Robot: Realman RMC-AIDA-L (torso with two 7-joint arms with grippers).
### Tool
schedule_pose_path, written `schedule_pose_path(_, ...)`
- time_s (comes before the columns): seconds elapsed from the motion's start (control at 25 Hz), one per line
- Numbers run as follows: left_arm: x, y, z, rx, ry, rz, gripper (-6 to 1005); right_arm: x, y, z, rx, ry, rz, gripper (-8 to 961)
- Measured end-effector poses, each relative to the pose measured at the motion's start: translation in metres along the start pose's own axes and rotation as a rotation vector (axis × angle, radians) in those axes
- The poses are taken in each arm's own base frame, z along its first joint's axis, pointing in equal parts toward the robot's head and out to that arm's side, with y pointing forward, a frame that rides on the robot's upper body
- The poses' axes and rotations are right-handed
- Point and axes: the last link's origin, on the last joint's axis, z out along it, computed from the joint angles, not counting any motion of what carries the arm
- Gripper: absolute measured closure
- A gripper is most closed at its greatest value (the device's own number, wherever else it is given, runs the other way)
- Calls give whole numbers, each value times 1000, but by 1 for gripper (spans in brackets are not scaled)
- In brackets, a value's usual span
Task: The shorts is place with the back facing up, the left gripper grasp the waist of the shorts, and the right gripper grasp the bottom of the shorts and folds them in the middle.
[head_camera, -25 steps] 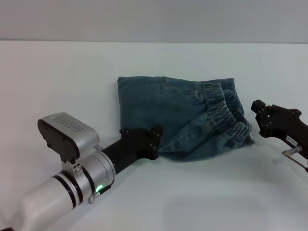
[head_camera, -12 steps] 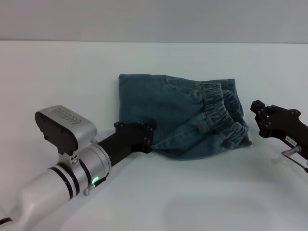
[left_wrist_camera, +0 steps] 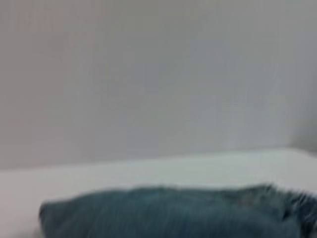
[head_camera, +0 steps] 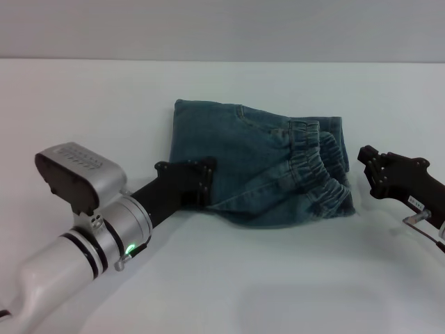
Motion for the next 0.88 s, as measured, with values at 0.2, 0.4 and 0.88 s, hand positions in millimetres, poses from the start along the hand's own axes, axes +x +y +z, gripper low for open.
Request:
schedule_pose_path(0.2, 6, 10, -5, -44, 72, -12, 1000, -1, 0, 1, -3, -3, -3, 945)
schedule_pose_path(0.4, 6, 19, -5, -70, 81, -21, 1000, -2, 0, 2, -3, -3, -5, 945)
schedule_pose_path(0.88, 10, 43, 4, -152, 79, -18, 1000, -2, 1, 3, -5, -2, -6, 944)
